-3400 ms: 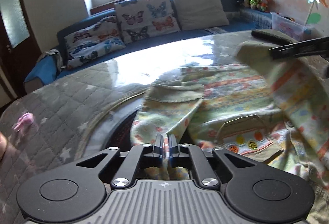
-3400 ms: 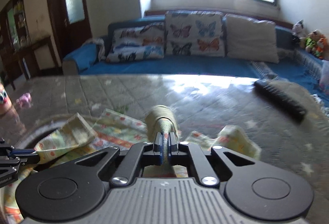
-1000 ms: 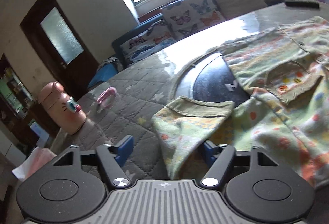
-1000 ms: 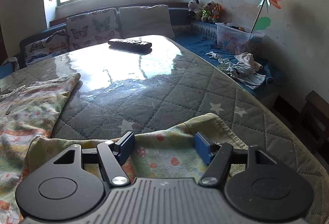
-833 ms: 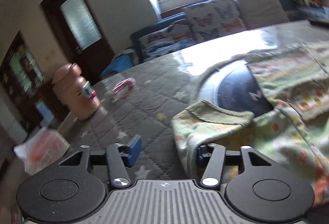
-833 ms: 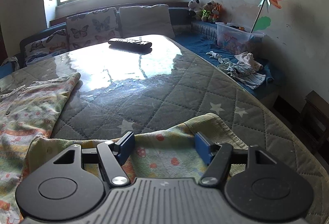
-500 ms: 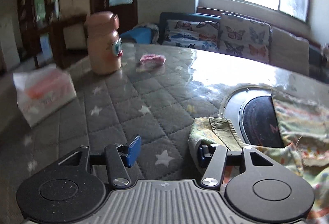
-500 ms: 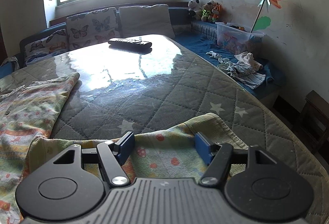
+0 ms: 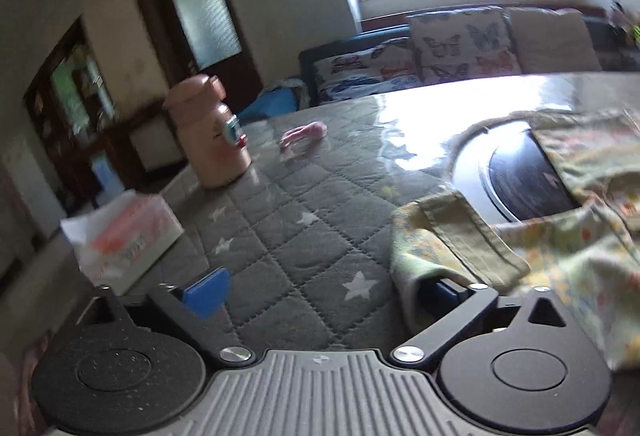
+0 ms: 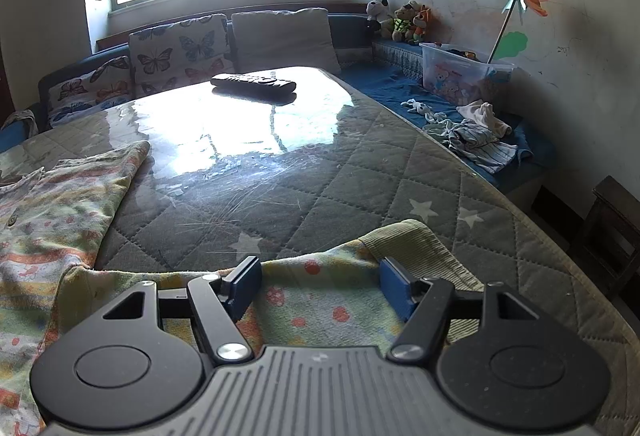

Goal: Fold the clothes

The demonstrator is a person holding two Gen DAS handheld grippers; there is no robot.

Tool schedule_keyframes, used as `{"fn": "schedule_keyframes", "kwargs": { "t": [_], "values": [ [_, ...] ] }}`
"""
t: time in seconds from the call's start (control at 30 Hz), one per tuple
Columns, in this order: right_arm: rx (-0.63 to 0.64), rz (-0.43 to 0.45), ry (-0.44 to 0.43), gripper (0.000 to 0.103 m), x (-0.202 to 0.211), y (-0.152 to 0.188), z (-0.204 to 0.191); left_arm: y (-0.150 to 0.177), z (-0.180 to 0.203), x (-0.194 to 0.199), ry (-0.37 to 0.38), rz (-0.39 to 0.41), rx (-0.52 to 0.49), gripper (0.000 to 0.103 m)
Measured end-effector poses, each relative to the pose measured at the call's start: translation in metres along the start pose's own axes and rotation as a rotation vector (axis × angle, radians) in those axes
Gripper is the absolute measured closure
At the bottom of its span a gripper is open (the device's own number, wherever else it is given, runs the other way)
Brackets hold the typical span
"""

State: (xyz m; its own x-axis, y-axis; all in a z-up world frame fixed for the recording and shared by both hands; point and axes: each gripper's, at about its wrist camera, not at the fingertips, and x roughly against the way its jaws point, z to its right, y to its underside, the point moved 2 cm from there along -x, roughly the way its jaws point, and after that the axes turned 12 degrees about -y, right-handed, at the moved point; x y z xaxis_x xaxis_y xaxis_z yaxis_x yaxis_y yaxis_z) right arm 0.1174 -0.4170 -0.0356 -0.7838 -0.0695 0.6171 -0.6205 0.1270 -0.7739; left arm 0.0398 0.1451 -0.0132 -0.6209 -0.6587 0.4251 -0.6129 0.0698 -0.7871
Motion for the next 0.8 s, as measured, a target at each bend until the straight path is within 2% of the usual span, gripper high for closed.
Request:
{"fn": "schedule_keyframes", "kwargs": {
  "t": [0.2,0.33,0.4,0.57,0.73,0.8],
  "values": [
    [-0.002,0.001,-0.001,0.035,0.001,0.000,0.000,0.002,0.018,0.014,-0.032,0.107,-0.146,0.000],
    [-0.002,0.003,-0.001,0.035,0.001,0.001,-0.001,-0.002,0.026,0.017,-0.034,0.147,-0.181,0.000],
    [-0.002,0.004,-0.001,0.035,0.001,0.002,-0.002,-0.007,0.026,0.016,-0.039,0.147,-0.163,0.000],
    [-0.002,0.003,-0.003,0.035,0.001,0.001,-0.001,-0.021,-0.004,0.002,-0.067,0.072,0.050,0.000],
    [-0.001,0.003,-0.003,0.034,0.001,0.001,0.000,-0.019,-0.050,-0.018,-0.042,-0.081,0.307,0.000],
    [0.000,0.003,-0.002,0.034,0.001,0.001,-0.001,-0.013,-0.060,-0.026,-0.037,-0.128,0.358,0.000]
  ]
}}
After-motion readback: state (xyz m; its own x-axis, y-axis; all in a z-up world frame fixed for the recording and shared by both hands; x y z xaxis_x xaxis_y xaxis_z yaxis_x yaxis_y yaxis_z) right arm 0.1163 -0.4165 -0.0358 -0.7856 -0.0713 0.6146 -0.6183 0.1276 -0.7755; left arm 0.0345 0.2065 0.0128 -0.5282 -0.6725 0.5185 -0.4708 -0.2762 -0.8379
